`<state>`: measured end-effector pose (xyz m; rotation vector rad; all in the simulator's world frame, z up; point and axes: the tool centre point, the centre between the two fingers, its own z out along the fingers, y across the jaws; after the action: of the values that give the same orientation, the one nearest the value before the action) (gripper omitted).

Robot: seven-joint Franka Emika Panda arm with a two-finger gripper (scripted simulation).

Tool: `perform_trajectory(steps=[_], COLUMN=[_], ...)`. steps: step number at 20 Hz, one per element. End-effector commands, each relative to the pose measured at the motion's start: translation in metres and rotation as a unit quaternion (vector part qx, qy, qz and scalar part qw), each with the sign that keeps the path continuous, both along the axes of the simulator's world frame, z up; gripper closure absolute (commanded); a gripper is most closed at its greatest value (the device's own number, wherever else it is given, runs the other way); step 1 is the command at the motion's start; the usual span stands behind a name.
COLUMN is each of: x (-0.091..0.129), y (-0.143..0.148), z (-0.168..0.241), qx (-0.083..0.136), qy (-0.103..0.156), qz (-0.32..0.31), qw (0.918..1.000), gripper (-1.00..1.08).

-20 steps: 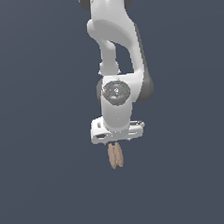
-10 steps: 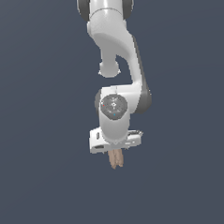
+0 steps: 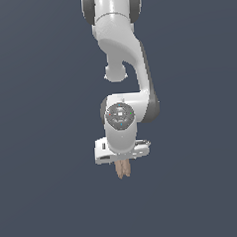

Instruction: Pick up the object and move it to a goal position.

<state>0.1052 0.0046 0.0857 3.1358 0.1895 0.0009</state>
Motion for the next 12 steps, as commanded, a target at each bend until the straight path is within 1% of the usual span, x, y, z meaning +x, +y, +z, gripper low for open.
perform_trajectory(steps=[1,7,12], x=[0.0,-0.001,0.0], y=[0.0,0.0,0.0], z=[-0.009,-0.04,-0.047], qx=[0.0,0.0,0.0], qy=[0.001,0.0,0.0], qz=[0.0,0.0,0.0], qw=[1.0,1.0,1.0], gripper=[-0.92,-0.92,-0.92])
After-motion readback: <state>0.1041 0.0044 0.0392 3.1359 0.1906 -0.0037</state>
